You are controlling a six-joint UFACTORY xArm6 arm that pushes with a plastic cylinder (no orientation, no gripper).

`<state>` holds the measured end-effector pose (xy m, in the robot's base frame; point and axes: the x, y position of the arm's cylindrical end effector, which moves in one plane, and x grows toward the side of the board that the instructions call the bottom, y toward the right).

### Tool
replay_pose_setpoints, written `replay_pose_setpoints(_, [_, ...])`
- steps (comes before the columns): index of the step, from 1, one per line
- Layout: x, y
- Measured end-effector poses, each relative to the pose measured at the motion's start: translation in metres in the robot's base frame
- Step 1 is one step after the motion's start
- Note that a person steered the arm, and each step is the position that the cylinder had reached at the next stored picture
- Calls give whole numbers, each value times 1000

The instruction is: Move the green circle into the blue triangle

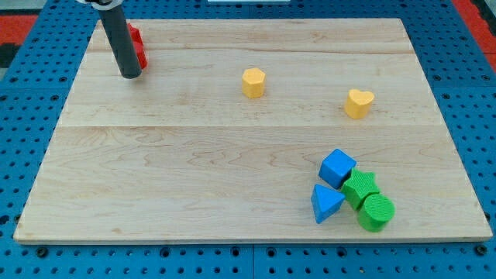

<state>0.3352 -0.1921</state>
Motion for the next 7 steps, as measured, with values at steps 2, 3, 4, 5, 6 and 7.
replay_pose_setpoints(2, [-46, -20])
replay_pose_setpoints(3, [-20, -6])
replay_pose_setpoints(4, [-18, -10])
replay_pose_setpoints(5, [-18, -16])
replay_pose_setpoints(6, [-18, -18])
replay_pose_setpoints(7, [-10, -15])
